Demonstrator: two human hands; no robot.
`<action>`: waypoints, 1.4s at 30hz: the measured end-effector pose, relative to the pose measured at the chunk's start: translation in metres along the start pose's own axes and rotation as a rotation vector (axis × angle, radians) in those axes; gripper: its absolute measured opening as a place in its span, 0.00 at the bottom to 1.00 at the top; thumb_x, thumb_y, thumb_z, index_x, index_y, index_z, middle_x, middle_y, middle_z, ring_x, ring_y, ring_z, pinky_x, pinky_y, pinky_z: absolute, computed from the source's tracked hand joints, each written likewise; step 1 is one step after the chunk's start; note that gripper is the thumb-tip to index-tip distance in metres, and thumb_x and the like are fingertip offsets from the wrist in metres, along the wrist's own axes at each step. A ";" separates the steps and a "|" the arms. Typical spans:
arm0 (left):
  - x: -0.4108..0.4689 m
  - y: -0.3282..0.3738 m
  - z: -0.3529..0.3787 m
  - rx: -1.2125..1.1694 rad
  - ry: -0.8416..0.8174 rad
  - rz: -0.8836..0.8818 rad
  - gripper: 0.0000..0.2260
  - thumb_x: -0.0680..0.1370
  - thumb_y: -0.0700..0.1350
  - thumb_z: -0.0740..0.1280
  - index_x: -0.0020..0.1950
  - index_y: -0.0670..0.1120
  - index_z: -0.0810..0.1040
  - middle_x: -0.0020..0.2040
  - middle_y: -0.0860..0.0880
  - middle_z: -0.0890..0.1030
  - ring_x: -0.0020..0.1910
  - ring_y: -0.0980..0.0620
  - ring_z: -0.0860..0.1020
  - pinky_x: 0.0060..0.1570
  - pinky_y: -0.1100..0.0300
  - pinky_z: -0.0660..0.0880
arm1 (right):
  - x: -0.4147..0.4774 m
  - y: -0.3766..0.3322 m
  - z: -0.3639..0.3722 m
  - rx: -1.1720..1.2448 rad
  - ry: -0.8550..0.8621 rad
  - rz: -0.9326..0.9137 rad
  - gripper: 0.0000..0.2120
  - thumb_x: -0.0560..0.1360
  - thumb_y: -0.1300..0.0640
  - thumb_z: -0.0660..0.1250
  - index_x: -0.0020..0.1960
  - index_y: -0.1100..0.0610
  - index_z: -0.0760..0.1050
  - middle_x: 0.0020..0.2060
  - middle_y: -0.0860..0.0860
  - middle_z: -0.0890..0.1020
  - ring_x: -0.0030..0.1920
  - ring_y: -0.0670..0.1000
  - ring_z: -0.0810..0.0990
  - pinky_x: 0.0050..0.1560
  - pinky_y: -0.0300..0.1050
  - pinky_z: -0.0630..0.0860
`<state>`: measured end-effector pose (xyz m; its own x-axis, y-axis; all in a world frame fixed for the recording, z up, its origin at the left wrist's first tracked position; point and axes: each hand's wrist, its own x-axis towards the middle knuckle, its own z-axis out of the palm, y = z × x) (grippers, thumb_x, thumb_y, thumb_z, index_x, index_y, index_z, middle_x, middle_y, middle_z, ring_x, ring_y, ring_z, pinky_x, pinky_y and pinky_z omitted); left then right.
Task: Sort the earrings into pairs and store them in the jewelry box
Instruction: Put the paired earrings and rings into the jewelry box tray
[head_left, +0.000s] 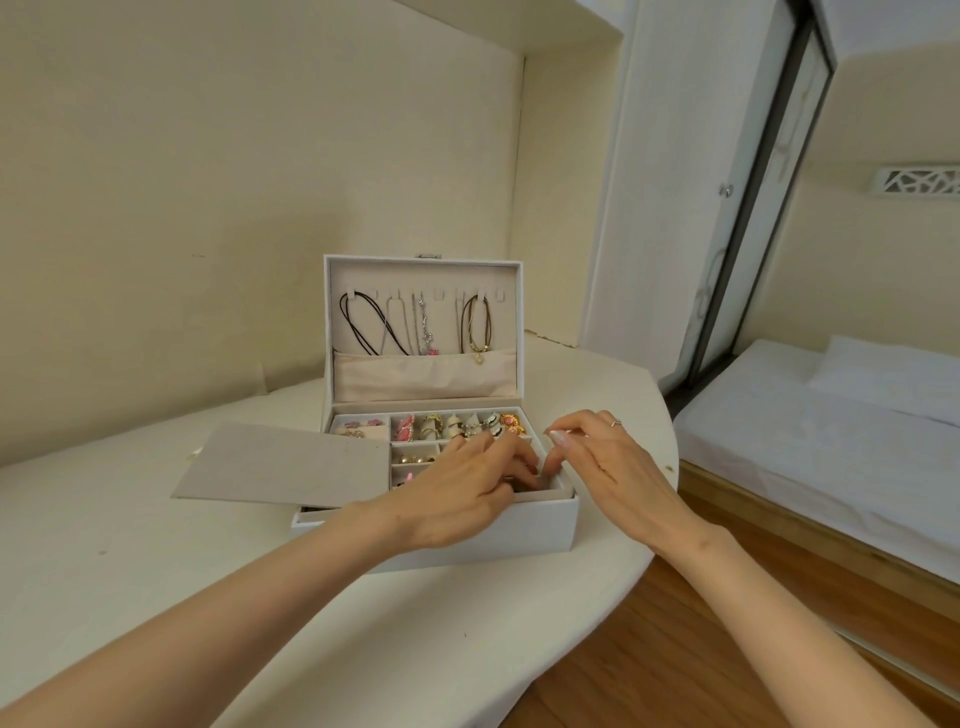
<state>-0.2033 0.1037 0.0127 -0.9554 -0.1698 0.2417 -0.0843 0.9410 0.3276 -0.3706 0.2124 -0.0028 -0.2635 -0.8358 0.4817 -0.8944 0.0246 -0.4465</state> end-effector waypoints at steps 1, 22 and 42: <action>0.000 0.001 -0.001 -0.001 0.013 -0.006 0.19 0.72 0.46 0.49 0.61 0.47 0.65 0.61 0.57 0.76 0.58 0.55 0.64 0.61 0.57 0.58 | 0.000 0.000 0.000 0.023 0.015 0.002 0.25 0.79 0.43 0.48 0.41 0.52 0.80 0.50 0.43 0.76 0.55 0.40 0.70 0.53 0.34 0.66; -0.171 -0.013 0.010 -0.538 0.857 -0.727 0.27 0.69 0.51 0.67 0.65 0.47 0.66 0.59 0.47 0.72 0.49 0.52 0.71 0.47 0.62 0.67 | -0.048 -0.029 0.015 0.283 0.225 0.240 0.14 0.77 0.58 0.64 0.62 0.52 0.71 0.56 0.45 0.76 0.49 0.38 0.74 0.42 0.26 0.70; -0.105 0.000 0.010 0.146 0.416 -0.261 0.26 0.70 0.63 0.45 0.66 0.60 0.64 0.60 0.69 0.63 0.63 0.73 0.54 0.66 0.69 0.37 | -0.037 -0.023 0.021 0.307 0.182 0.182 0.14 0.81 0.53 0.54 0.60 0.47 0.76 0.62 0.41 0.72 0.63 0.41 0.67 0.63 0.33 0.64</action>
<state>-0.1059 0.1244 -0.0218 -0.7063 -0.4786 0.5216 -0.3721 0.8778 0.3016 -0.3327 0.2314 -0.0265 -0.4926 -0.7211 0.4872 -0.6846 -0.0246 -0.7285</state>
